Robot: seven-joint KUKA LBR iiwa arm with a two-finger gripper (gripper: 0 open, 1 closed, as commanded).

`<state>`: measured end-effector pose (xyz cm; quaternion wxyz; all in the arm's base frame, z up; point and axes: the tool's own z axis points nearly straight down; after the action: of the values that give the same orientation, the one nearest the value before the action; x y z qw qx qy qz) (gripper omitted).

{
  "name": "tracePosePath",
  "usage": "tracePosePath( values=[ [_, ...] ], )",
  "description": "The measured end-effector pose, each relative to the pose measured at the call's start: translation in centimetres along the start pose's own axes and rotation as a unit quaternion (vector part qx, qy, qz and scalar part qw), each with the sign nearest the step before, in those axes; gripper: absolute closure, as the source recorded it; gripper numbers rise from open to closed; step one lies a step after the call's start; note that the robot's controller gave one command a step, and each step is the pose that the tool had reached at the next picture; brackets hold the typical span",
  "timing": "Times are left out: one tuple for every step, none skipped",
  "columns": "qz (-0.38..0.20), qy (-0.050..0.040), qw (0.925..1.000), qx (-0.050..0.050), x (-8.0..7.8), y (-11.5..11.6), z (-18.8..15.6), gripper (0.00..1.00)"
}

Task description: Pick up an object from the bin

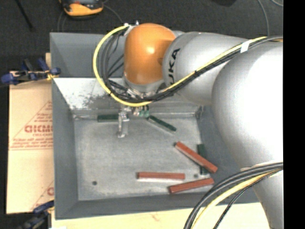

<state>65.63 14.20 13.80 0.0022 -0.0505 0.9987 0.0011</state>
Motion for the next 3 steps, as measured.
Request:
tracePosePath(
  values=[
    [0.0,0.0,1.0,0.0,0.0,0.0,0.0,0.0],
    [0.021,-0.0004,0.9998,0.0,0.3,0.2,1.3,0.0],
    [-0.011,-0.0055,0.9999,0.0,0.1,-2.5,6.2,1.0]
  ],
)
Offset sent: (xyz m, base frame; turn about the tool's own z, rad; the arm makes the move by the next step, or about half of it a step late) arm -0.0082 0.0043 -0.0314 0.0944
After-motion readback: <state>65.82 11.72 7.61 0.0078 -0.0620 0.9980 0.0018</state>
